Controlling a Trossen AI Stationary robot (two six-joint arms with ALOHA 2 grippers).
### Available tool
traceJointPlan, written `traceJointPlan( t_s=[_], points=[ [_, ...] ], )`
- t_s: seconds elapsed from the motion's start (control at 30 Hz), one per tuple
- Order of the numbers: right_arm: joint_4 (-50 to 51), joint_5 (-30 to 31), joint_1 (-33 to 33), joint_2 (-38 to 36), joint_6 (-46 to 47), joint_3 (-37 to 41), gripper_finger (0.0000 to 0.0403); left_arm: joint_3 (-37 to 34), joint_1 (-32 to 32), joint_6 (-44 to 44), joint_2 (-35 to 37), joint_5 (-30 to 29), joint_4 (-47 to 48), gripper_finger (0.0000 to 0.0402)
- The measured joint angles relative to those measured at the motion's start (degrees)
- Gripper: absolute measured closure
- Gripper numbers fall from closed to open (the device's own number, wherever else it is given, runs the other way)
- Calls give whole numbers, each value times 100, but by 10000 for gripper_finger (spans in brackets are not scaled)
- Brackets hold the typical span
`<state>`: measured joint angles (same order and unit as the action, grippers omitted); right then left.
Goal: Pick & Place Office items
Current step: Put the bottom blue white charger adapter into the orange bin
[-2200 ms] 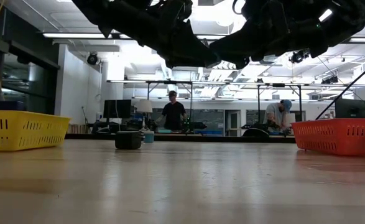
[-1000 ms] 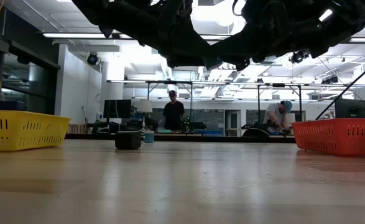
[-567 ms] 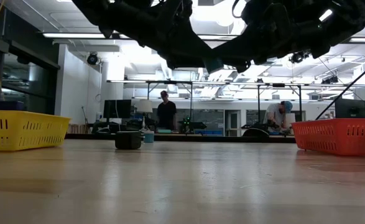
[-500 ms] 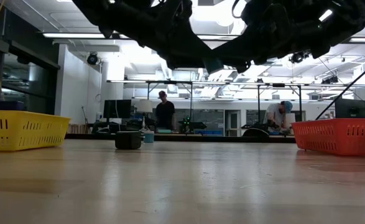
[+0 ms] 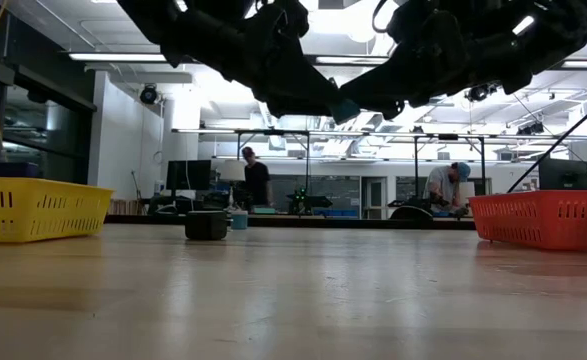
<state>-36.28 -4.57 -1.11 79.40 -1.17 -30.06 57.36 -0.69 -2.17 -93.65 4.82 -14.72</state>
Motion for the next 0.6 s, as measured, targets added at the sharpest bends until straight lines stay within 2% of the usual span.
traceJointPlan(
  t_s=[0.33, 0.6],
  points=[
    [747, 101, -2, -459, 104, 8, 290, 0, -143, -53, 2, -2, -9, 199],
    [2049, 907, 102, -1380, 206, 2, 290, 0, -181, -101, 2, -7, 13, 199]
  ],
)
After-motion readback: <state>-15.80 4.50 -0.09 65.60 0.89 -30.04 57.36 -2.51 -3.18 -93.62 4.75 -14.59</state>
